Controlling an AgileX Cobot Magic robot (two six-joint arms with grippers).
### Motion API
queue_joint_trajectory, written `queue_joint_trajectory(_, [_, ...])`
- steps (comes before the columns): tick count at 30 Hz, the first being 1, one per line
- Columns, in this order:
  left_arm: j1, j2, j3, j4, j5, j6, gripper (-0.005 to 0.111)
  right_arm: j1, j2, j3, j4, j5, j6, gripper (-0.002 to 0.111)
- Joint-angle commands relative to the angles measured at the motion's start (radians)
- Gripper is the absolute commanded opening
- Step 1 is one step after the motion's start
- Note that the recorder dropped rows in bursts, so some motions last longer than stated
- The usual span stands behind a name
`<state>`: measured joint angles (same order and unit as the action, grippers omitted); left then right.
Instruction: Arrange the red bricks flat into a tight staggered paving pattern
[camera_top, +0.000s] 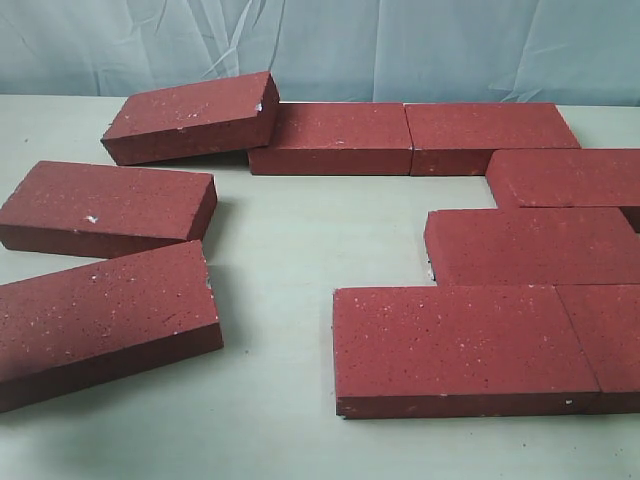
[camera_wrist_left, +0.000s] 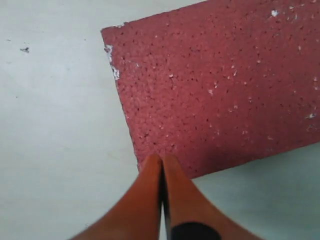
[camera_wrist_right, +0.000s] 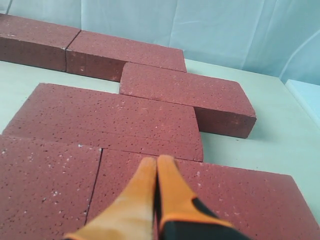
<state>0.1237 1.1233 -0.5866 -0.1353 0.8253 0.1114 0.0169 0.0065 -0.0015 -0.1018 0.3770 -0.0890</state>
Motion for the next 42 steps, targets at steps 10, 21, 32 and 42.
queue_joint_trajectory(10, [-0.055,0.133,-0.097,0.298,0.006,-0.188,0.000,-0.004,-0.006,0.001,0.003,-0.011,-0.004,-0.001])
queue_joint_trajectory(21, [0.054,0.283,-0.097,0.241,-0.058,-0.181,0.000,-0.004,-0.006,0.001,0.003,-0.011,-0.004,-0.001])
queue_joint_trajectory(32, [0.054,0.486,-0.097,0.101,-0.057,-0.053,0.000,-0.004,-0.006,0.001,0.003,-0.014,-0.004,-0.001])
queue_joint_trajectory(42, [0.054,0.535,-0.097,-0.123,-0.015,0.142,0.000,-0.004,-0.006,0.001,0.003,-0.014,-0.004,-0.001])
